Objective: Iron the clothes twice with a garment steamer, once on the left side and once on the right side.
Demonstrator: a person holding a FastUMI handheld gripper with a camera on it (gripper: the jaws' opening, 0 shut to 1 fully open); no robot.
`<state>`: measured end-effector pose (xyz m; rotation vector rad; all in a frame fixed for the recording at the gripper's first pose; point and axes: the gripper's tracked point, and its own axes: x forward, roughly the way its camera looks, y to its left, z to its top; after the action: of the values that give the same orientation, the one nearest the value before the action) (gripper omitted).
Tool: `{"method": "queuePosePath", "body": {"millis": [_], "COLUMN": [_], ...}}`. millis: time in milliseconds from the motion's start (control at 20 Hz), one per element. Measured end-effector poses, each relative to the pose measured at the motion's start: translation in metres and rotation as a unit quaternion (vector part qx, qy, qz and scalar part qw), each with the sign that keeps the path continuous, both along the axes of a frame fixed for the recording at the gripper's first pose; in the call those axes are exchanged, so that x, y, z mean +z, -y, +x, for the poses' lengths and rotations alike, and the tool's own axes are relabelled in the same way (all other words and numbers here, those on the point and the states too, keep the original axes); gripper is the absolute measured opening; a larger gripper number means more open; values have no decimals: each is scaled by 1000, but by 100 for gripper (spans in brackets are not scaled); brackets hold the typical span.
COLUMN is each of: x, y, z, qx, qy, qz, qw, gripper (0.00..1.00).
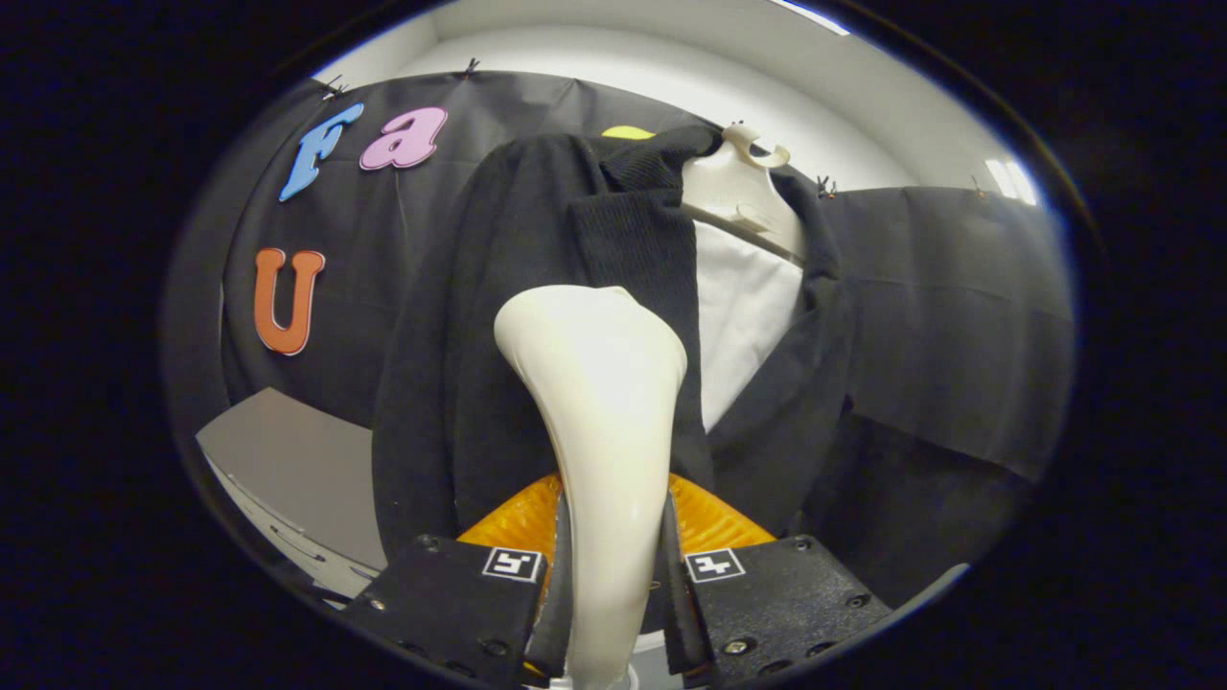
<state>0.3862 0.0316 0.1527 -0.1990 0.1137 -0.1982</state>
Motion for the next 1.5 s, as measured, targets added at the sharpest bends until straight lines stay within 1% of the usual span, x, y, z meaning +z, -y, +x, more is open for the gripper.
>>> {"method": "queuePosePath", "body": {"millis": [300, 500, 600, 1200, 1500], "x": [-44, -71, -93, -175, -216], "y": [16, 14, 12, 16, 14], "z": [-4, -10, -11, -17, -21], "qx": [-11, -2, 1, 17, 12], "qy": [-37, -57, -79, -134, -159], "qz": [12, 20, 33, 66, 57], "qw": [999, 998, 996, 989, 986], "gripper": [41, 41, 41, 41, 41]}}
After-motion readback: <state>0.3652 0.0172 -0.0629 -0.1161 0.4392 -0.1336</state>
